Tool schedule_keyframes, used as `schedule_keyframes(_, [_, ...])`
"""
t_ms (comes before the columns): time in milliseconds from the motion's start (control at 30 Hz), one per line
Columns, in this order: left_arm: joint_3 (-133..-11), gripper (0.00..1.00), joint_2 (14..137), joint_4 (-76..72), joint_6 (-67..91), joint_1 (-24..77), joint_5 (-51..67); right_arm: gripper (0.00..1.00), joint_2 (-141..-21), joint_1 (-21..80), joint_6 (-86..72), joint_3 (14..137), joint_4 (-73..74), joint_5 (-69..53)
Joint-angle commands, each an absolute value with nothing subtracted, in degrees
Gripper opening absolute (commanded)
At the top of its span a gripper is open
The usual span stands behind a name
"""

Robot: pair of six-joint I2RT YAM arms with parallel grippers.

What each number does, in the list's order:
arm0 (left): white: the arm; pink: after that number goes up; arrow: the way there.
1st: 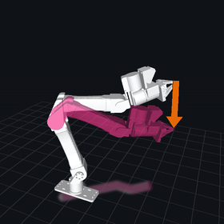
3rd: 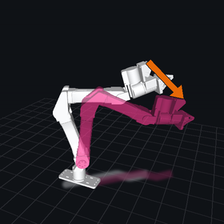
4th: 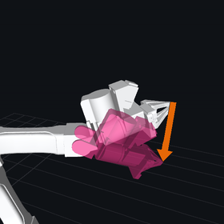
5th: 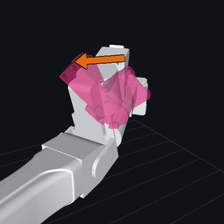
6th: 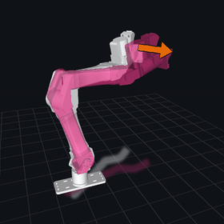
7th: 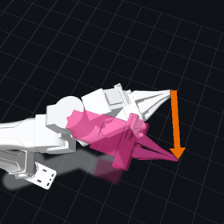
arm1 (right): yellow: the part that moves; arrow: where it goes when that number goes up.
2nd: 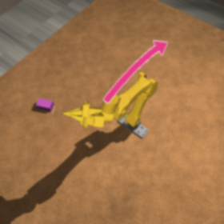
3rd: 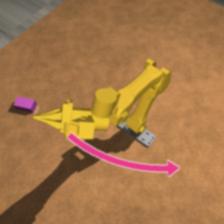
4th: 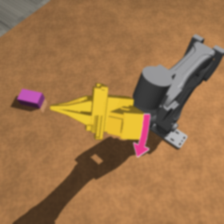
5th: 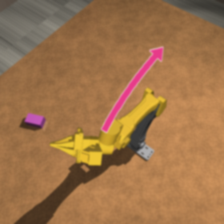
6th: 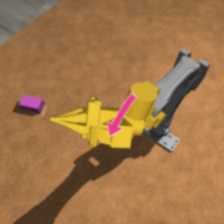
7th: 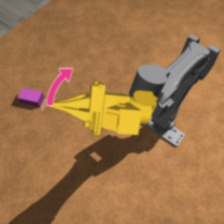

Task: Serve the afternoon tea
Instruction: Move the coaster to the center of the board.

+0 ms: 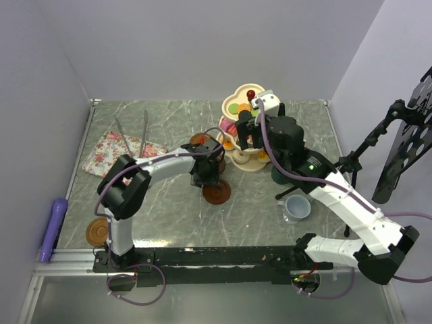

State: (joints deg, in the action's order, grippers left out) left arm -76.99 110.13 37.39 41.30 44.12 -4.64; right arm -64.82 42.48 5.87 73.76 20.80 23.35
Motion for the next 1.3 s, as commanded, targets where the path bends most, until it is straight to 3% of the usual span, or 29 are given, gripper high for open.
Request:
schedule_keyframes(0, [-73.8,0.68,99.3,33.1,42.6,44.0,-6.9,0.94,-60.4,42.9,7.3,72.7,21.5,18.7])
schedule_keyframes(200, [-61.7,0.86,82.1,30.9,44.8,39.2,-9.7,0.91,-59.9,47.5,8.2,72.0,23.2,13.2])
schedule_keyframes(400, [-54.6,1.0,67.0,32.1,43.1,25.4,-12.0,0.86,-68.4,54.7,13.4,71.5,28.6,5.1])
schedule_keyframes(667, [-59.6,1.0,63.4,36.2,38.2,14.4,-14.0,0.74,-85.7,55.9,12.3,72.5,27.6,-5.8])
schedule_keyframes(967, [-68.3,1.0,69.4,36.6,35.6,8.5,-10.4,0.69,-99.2,55.9,12.1,75.9,26.8,-4.5])
schedule_keyframes(1267, [-64.3,1.0,69.4,35.2,37.4,7.6,-7.8,0.67,-103.3,56.1,10.5,69.1,22.7,4.5])
